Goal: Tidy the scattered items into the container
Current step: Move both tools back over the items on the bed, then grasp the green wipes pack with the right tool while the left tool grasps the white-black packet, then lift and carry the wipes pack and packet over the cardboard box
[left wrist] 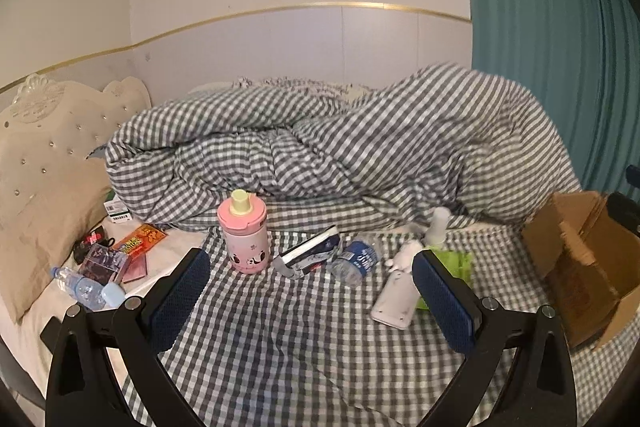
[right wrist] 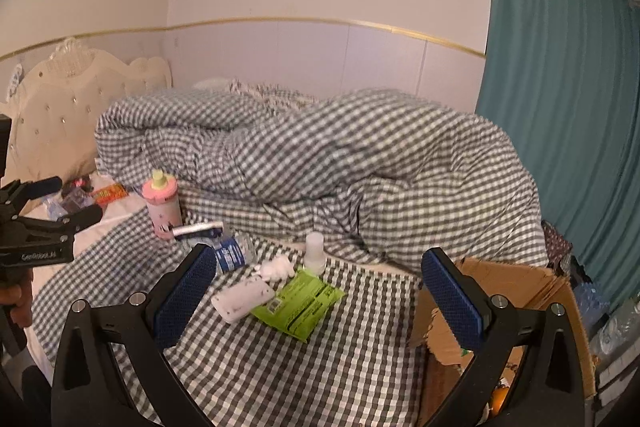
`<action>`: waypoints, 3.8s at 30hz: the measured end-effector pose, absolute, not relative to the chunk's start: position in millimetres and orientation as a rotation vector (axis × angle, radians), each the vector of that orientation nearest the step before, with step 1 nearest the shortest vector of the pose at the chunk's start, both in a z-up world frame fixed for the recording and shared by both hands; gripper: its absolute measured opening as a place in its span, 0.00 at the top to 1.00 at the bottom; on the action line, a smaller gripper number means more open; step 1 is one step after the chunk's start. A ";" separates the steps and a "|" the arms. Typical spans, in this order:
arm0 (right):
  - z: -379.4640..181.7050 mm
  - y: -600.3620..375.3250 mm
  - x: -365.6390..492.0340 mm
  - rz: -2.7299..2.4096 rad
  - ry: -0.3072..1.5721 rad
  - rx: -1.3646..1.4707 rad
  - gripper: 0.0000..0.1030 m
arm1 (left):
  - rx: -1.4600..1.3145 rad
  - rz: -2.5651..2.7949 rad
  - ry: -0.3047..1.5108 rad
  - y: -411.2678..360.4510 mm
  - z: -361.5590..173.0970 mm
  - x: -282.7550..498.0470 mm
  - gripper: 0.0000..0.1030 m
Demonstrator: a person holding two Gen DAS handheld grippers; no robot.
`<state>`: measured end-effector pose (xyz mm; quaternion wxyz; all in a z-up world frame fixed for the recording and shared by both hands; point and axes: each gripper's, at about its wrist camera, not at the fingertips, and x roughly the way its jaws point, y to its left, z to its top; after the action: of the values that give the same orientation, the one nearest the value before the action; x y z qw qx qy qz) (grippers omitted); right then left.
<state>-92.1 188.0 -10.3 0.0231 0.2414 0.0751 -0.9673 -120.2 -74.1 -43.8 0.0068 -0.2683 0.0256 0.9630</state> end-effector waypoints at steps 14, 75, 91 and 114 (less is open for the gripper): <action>-108.9 193.1 -176.7 -2.843 0.241 1.127 0.00 | -0.922 2.851 0.203 -71.8 -117.1 -217.0 0.08; -278.9 180.9 -304.3 -2.713 -0.023 1.545 0.20 | -1.112 2.866 0.034 -99.6 -183.5 -266.1 0.89; -228.5 208.3 -260.9 -2.771 -0.040 1.365 0.25 | -0.996 2.880 0.031 -75.3 -142.2 -239.8 0.89; -49.0 236.5 -106.4 -2.924 -0.015 0.940 0.24 | -0.763 2.899 -0.064 -9.3 -34.5 -120.7 0.89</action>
<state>-106.4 236.5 -49.0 0.0351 0.3059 -0.0048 -0.9514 -120.7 -9.3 -34.5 0.0716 -0.2537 -0.0211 0.9644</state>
